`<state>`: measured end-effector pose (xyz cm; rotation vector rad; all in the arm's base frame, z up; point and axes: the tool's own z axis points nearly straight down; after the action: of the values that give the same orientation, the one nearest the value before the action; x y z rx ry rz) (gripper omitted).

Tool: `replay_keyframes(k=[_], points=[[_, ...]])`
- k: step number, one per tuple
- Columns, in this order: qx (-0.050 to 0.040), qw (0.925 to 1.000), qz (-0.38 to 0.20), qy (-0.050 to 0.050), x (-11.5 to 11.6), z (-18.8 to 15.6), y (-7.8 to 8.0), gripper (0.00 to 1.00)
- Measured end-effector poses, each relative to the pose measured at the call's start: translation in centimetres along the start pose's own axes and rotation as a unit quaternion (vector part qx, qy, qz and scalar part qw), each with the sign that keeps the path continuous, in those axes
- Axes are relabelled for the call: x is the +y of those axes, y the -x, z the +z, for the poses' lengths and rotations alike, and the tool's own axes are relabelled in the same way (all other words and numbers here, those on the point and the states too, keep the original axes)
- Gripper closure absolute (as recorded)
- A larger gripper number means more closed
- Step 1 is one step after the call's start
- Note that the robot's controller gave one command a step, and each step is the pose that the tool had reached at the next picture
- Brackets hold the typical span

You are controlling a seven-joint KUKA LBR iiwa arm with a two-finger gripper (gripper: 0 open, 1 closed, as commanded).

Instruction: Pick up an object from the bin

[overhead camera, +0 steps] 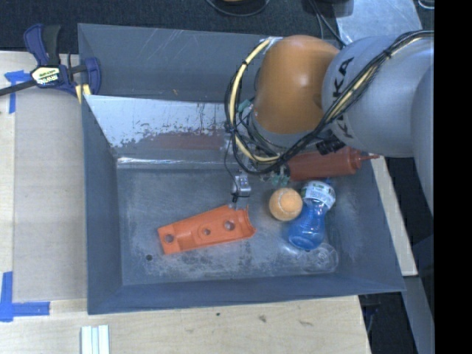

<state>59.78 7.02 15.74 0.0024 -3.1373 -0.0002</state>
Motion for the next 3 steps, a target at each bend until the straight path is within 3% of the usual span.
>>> replay_keyframes(k=[1,2,3], points=[[-0.0040,1.0000,0.001,0.000,0.0,-0.5,0.1,0.00],[-0.0033,0.9983,-0.058,0.000,-0.4,4.3,-5.0,0.00],[-0.0058,0.9803,-0.197,-0.002,-3.2,8.4,-4.6,1.00]])
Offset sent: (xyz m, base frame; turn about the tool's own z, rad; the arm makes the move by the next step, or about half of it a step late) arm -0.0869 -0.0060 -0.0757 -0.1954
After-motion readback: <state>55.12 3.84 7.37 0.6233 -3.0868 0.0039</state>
